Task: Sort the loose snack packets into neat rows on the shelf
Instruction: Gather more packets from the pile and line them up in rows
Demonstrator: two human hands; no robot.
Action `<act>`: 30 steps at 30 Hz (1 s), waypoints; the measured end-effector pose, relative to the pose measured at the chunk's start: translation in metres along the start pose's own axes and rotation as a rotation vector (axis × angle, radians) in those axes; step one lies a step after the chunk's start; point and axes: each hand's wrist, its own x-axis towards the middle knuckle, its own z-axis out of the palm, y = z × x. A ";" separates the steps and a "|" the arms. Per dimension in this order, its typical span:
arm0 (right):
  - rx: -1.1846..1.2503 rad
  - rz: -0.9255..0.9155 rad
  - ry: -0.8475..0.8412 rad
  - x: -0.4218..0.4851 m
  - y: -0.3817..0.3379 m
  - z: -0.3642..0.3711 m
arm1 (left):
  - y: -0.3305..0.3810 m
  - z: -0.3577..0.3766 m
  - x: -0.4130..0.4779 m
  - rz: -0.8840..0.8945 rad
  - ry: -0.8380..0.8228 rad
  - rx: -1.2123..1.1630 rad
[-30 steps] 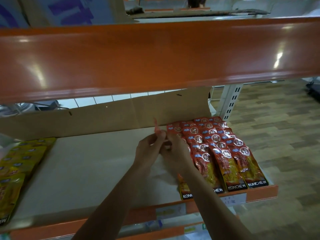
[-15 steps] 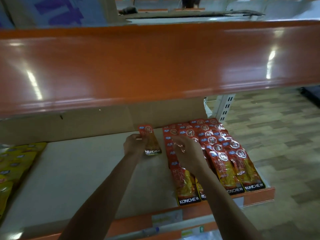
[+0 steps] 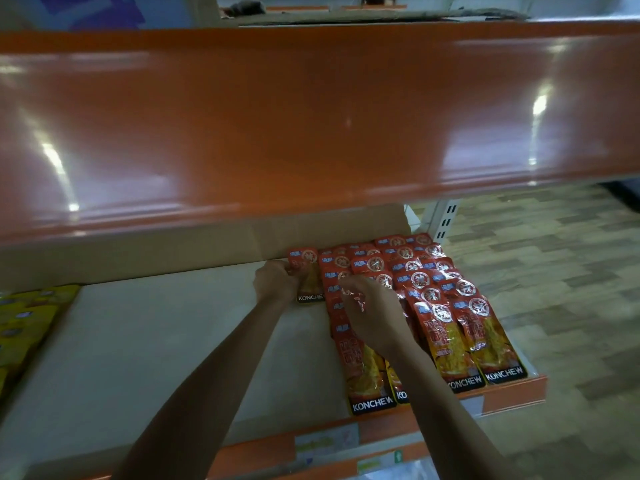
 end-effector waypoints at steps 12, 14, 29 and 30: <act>-0.149 -0.075 -0.083 -0.001 -0.013 0.015 | -0.010 -0.020 -0.035 0.128 0.025 0.162; -0.172 -0.128 -0.095 0.000 -0.027 0.026 | -0.023 -0.032 -0.054 0.215 0.061 0.228; -0.053 -0.483 -0.287 -0.086 -0.258 0.224 | -0.245 -0.268 -0.177 0.023 0.455 0.413; -0.033 -0.519 -0.293 -0.096 -0.277 0.245 | -0.265 -0.288 -0.186 -0.006 0.474 0.409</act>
